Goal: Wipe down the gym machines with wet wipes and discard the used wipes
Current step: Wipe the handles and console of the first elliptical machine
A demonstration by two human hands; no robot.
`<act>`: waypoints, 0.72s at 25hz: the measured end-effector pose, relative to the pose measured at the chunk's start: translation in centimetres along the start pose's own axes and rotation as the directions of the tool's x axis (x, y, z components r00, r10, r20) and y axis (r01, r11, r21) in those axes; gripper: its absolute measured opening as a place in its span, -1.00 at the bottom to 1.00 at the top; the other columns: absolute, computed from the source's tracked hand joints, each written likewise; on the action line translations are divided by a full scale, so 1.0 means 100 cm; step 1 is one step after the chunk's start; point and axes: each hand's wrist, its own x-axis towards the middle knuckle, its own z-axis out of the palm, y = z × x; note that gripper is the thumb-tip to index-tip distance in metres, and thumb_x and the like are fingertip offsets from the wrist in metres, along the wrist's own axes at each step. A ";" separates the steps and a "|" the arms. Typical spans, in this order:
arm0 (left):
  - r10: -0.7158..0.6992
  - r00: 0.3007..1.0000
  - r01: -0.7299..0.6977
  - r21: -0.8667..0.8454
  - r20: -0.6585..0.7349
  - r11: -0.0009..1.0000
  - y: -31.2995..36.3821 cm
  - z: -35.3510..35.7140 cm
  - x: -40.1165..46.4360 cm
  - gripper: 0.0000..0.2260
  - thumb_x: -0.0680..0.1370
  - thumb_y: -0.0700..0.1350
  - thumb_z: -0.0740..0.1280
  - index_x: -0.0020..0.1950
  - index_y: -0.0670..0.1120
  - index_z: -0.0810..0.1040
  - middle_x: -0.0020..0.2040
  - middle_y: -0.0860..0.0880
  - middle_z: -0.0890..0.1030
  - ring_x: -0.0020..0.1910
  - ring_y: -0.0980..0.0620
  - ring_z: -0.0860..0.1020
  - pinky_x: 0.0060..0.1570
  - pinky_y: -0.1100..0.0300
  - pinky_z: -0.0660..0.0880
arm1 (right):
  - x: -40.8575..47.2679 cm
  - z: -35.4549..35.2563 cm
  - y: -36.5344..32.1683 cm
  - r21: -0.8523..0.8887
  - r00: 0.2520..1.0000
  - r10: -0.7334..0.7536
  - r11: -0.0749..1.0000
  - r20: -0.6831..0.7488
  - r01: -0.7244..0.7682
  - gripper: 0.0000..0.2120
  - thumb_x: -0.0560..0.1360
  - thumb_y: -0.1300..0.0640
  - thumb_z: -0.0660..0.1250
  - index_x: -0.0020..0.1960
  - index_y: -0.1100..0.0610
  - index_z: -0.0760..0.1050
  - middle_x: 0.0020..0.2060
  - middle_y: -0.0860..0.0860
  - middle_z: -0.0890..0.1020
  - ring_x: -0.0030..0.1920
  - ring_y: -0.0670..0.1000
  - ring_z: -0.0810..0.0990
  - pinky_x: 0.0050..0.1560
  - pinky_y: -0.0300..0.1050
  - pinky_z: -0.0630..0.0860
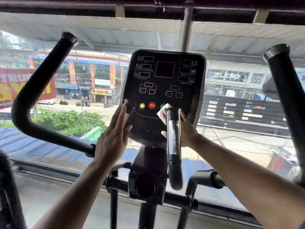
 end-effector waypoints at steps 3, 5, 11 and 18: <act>-0.023 1.000 0.023 -0.002 -0.002 1.000 0.004 -0.002 -0.001 -0.40 0.70 0.04 0.16 0.71 -0.01 0.04 0.69 0.06 0.12 0.12 -0.23 0.69 -0.38 0.07 0.57 | -0.028 -0.009 -0.006 -0.087 0.980 -0.124 0.986 0.158 0.139 -0.32 0.59 -0.24 -0.07 0.62 0.07 0.21 0.62 0.14 0.19 0.65 0.20 -0.05 0.55 0.37 -0.08; -0.040 0.999 0.040 -0.004 0.010 0.999 0.004 -0.002 -0.001 -0.39 0.69 0.05 0.15 0.71 0.00 0.04 0.69 0.06 0.12 0.09 -0.24 0.70 -0.38 0.07 0.55 | -0.033 -0.028 0.000 -0.075 0.993 -0.094 0.992 0.075 0.099 -0.25 0.52 -0.16 -0.20 0.50 0.18 0.42 0.57 0.20 0.30 0.63 0.23 0.03 0.52 0.44 -0.03; -0.079 0.996 0.080 -0.019 0.048 0.997 0.007 -0.007 0.001 -0.41 0.70 0.06 0.13 0.71 0.02 0.03 0.70 0.13 0.07 0.31 -0.06 0.62 -0.28 0.07 0.63 | -0.001 -0.045 0.012 -0.059 0.992 0.110 0.993 0.063 -0.106 -0.17 0.52 -0.25 -0.24 0.66 0.19 0.02 0.65 0.12 -0.11 0.65 0.13 -0.21 0.57 0.35 -0.11; -0.071 0.997 0.072 -0.035 0.018 0.997 0.012 -0.009 0.000 -0.43 0.69 -0.03 0.20 0.69 -0.07 0.14 0.67 0.09 0.12 -0.02 -0.17 0.73 -0.39 0.26 0.37 | -0.023 -0.043 -0.002 0.069 0.961 0.276 0.959 -0.012 -0.275 -0.22 0.53 -0.11 -0.16 0.63 0.31 -0.14 0.62 0.27 -0.11 0.63 0.27 -0.13 0.53 0.43 -0.04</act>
